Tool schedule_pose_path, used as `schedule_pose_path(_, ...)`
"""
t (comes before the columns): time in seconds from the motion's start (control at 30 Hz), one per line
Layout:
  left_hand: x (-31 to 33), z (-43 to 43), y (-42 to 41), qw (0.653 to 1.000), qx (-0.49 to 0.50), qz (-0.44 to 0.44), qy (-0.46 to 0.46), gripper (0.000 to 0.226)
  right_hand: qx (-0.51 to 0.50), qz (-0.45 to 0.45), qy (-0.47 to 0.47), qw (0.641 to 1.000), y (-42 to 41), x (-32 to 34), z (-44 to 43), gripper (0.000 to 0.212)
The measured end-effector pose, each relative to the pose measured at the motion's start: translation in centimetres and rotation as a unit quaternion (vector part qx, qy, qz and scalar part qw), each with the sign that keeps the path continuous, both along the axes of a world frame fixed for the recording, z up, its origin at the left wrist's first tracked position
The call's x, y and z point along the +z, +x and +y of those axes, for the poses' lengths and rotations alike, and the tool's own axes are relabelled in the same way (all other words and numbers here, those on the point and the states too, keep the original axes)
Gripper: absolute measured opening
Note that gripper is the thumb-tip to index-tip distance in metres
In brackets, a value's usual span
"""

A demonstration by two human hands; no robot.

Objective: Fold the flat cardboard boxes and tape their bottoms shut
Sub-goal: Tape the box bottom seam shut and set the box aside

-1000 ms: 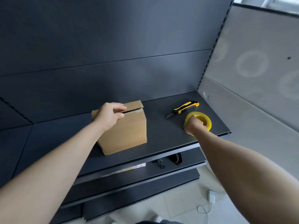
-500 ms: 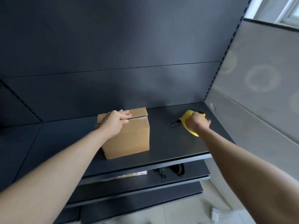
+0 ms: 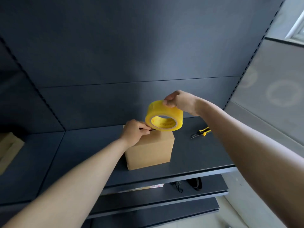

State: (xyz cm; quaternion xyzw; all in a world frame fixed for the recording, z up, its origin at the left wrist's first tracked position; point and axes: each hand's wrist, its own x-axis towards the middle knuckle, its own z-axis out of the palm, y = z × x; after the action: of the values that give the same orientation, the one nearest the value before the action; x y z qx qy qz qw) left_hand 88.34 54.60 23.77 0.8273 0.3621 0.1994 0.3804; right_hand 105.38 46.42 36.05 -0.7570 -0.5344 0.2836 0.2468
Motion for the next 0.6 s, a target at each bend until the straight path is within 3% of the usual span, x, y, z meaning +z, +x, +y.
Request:
schedule_pose_path(0.3, 1.1, 1.5, -1.5, 0.999, 0.006, -0.021, -0.044, 0.011, 0.000, -0.058, -0.058, 0.997, -1.6, -0.6, 2.5, 0.032)
schedule_pose_path(0.43, 3.1, 2.0, -1.8, 0.956, 0.098, -0.164, -0.224, 0.024, 0.028, -0.106, -0.081, 0.991, -2.8, 0.1, 3.2, 0.040)
schedule_pose_path(0.5, 4.1, 2.0, -1.9, 0.946, 0.076, -0.155, -0.274, 0.037, 0.038, -0.121, -0.089, 0.988, -3.2, 0.3, 3.5, 0.041)
schedule_pose_path(0.6, 5.5, 1.7, -1.6, 0.955, 0.069, -0.105, -0.268, 0.044, 0.042, -0.122, -0.092, 0.987, -3.7, 0.3, 3.6, 0.037)
